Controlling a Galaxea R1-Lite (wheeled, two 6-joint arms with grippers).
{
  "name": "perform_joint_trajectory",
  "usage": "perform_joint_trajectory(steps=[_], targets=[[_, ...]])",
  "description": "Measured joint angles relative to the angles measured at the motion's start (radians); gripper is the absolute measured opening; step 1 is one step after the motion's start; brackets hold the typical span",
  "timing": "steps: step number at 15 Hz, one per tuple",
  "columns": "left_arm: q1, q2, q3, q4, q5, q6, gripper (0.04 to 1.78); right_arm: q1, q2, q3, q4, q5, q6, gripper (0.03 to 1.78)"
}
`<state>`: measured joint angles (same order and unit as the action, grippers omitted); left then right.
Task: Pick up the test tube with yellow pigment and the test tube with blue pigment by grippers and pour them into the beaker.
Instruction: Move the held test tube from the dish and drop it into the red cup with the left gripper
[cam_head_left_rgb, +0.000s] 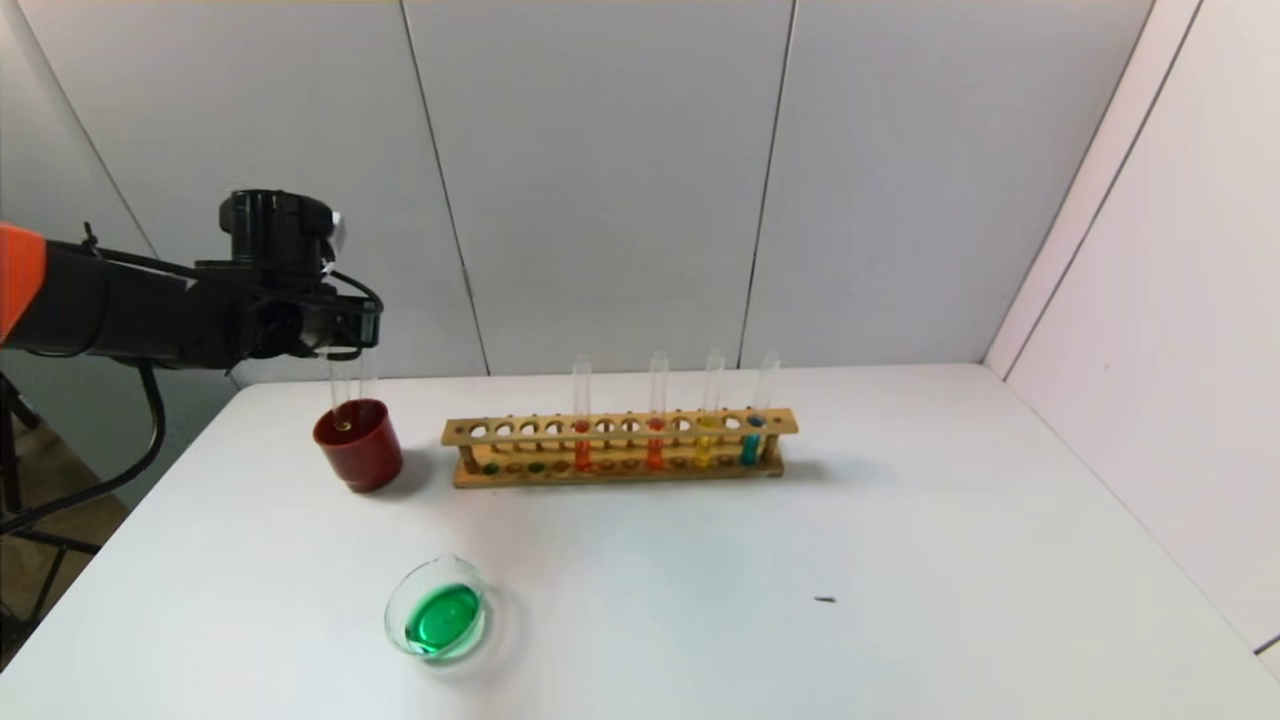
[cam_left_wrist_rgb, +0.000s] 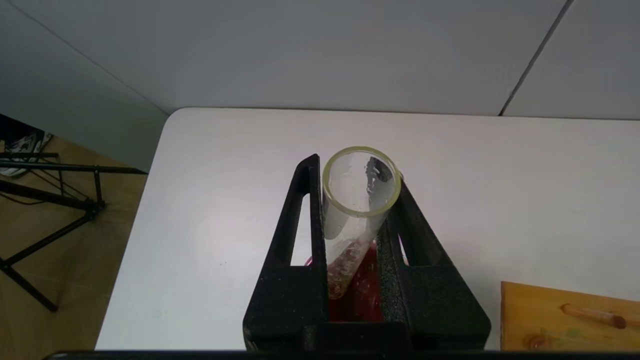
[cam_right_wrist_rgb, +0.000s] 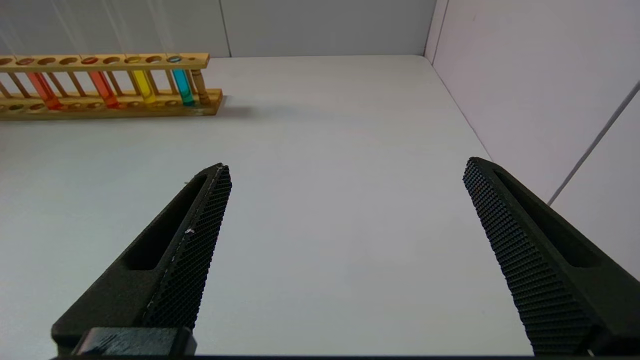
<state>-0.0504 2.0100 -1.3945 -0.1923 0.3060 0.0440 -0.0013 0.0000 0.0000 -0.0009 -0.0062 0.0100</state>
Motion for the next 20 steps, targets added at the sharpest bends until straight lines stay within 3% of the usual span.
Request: perform_joint_trajectory(steps=[12, 15, 20], targets=[[0.001, -0.012, 0.310, -0.267, -0.026, 0.004, 0.37, 0.000, 0.000, 0.000, 0.000, 0.000, 0.000, 1.70], [0.000, -0.026, 0.317, -0.268, -0.025, 0.009, 0.63, 0.000, 0.000, 0.000, 0.000, 0.000, 0.000, 1.70], [0.000, -0.091, 0.315, -0.264, -0.022, 0.047, 1.44, 0.000, 0.000, 0.000, 0.000, 0.000, 0.000, 1.70]])
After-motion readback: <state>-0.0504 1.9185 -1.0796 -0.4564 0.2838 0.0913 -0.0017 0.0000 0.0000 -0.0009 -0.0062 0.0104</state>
